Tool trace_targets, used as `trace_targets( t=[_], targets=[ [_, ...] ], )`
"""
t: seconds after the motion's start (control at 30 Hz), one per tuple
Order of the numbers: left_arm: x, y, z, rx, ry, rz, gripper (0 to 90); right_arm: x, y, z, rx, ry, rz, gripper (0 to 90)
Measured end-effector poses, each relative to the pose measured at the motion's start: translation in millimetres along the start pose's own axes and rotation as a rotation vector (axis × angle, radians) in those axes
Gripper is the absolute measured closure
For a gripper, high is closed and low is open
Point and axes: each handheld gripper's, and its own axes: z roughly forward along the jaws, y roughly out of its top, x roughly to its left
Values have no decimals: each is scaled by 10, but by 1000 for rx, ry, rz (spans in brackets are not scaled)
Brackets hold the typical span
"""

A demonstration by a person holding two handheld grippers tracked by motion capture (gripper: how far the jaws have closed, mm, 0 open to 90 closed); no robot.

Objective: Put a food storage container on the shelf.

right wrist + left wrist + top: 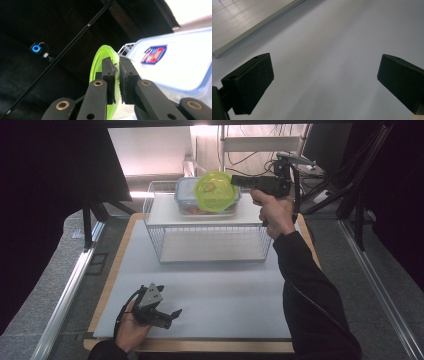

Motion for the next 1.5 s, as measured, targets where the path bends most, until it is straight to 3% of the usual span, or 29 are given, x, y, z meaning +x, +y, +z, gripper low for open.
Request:
trace_targets(
  t=[0.33,0.63,0.7,0.8,0.87,1.23,1.37,1.5],
  targets=[
    [7,-5,-6,-5,-8,-6,6,-150,216,274,-67,-69,33,839],
    [8,-8,-6,-5,-17,-7,6,-261,296,498,-115,-96,73,837],
    [8,-9,-5,-5,-19,-7,7,-262,307,524,-120,-105,61,829],
    [6,-9,0,-4,-21,-6,7,-216,315,539,-117,-191,-2,804],
    [4,-8,3,-1,-21,-2,7,-216,310,544,-113,-222,-19,797],
    [-2,-8,11,9,-23,4,8,-260,275,523,-119,-269,-41,728],
    [-2,-7,11,8,-23,4,8,-202,257,437,-116,-283,-119,724],
    [-10,-4,16,13,-21,7,8,-104,184,284,-110,-329,-221,785]
  ],
)
